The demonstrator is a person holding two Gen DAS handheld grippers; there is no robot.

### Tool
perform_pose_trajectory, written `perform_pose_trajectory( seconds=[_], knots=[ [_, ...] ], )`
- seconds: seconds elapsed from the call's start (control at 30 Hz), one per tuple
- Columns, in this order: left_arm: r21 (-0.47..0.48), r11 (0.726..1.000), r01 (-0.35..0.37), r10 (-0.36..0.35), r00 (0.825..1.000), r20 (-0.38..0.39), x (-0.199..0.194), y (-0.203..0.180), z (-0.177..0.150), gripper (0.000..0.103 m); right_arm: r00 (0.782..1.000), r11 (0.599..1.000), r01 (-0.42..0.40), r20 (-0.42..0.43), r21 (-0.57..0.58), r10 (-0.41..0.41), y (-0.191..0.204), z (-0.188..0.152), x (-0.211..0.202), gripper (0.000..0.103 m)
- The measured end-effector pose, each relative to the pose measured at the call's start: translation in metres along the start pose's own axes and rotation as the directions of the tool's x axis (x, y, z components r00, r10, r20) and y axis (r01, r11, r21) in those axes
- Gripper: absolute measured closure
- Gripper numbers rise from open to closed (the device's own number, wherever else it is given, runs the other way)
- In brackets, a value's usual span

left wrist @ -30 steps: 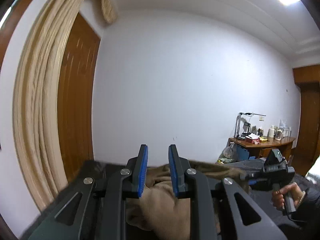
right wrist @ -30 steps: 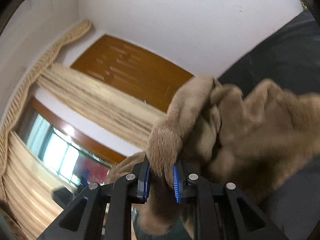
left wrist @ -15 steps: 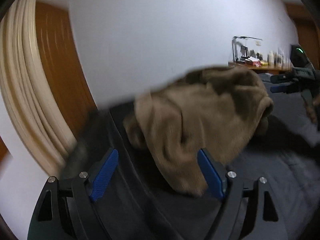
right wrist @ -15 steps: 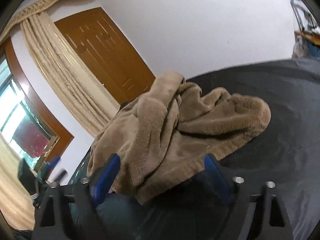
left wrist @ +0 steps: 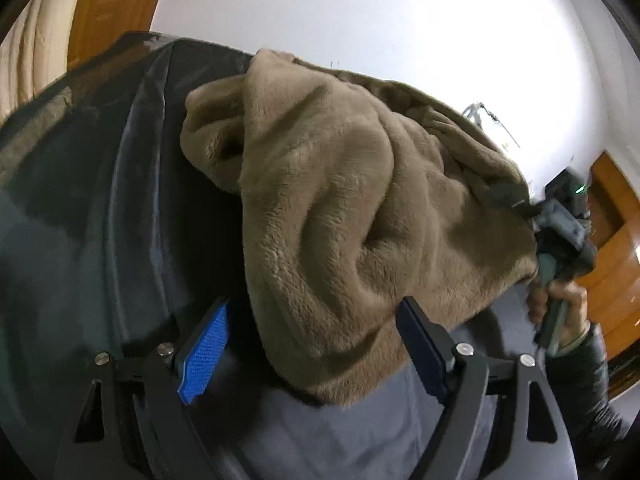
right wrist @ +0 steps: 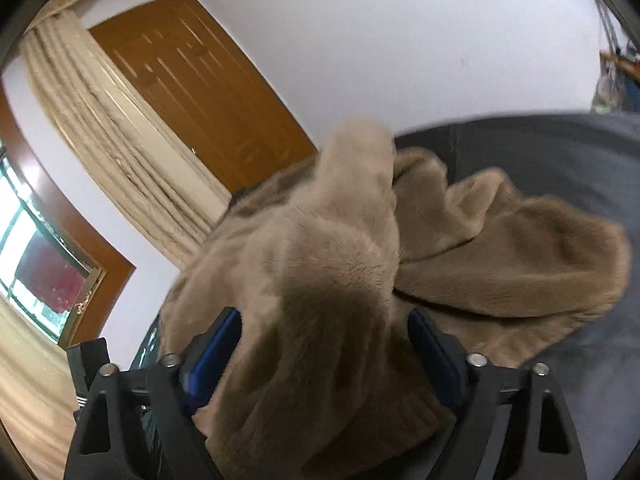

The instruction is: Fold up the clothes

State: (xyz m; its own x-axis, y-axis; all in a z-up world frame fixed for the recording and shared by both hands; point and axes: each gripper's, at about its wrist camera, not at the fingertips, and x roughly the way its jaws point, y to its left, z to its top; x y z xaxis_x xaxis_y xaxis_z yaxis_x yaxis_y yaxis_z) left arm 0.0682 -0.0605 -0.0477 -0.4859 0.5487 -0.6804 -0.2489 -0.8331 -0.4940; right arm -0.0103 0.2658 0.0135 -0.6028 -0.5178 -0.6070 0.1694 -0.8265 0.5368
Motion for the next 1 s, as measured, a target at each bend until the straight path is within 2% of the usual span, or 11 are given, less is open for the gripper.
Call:
perform_pose_trajectory(
  seconds=[0.03,0.07,0.13,0.2,0.27,0.3,0.47,0.57,0.7,0.8,1.0],
  knots=[
    [-0.015,1.0,0.011,-0.011,1.0,-0.009,0.002,0.001,0.003,0.017,1.0,1.0,-0.005,-0.029,0.015,0.006,-0.002,0.001,0.011,0.056],
    [-0.034,0.999,0.04,-0.04,0.999,-0.019,0.005,0.002,0.006,0.017,0.998,0.998,-0.032,-0.044,0.051,0.034,-0.007,0.0,0.018,0.069],
    [-0.073,0.993,0.098,-0.101,0.994,-0.039,0.011,0.003,0.012,0.018,0.993,0.989,-0.096,-0.052,0.114,0.102,-0.017,-0.002,0.027,0.071],
    [-0.138,0.973,0.186,-0.197,0.978,-0.071,0.023,0.003,0.017,0.035,0.978,0.961,-0.195,-0.028,0.194,0.204,-0.031,-0.005,0.028,0.073],
    [-0.188,0.95,0.251,-0.271,0.959,-0.089,0.033,0.0,0.021,0.075,0.945,0.902,-0.317,0.016,0.295,0.326,-0.047,-0.008,0.028,0.074],
    [-0.209,0.935,0.285,-0.309,0.947,-0.089,0.038,-0.002,0.022,0.08,0.91,0.838,-0.402,0.065,0.369,0.408,-0.06,-0.011,0.026,0.076],
    [-0.184,0.851,0.492,-0.497,0.868,0.022,0.019,-0.03,0.027,0.088,0.784,0.684,-0.61,0.177,0.4,0.595,-0.07,-0.022,0.015,0.076],
    [-0.145,0.793,0.592,-0.58,0.806,0.117,-0.011,-0.048,0.03,0.089,0.706,0.593,-0.695,0.23,0.406,0.67,-0.067,-0.028,0.009,0.076],
    [-0.055,0.706,0.706,-0.675,0.694,0.252,-0.064,-0.066,0.03,0.089,0.598,0.499,-0.793,0.293,0.349,0.746,-0.052,-0.03,-0.01,0.076],
    [0.036,0.665,0.746,-0.713,0.62,0.327,-0.108,-0.08,0.025,0.089,0.499,0.433,-0.865,0.341,0.253,0.797,-0.036,-0.027,-0.043,0.076],
    [0.222,0.642,0.734,-0.74,0.517,0.43,-0.198,-0.117,0.007,0.089,0.295,0.324,-0.946,0.398,-0.005,0.868,0.002,-0.02,-0.134,0.076]
  ],
)
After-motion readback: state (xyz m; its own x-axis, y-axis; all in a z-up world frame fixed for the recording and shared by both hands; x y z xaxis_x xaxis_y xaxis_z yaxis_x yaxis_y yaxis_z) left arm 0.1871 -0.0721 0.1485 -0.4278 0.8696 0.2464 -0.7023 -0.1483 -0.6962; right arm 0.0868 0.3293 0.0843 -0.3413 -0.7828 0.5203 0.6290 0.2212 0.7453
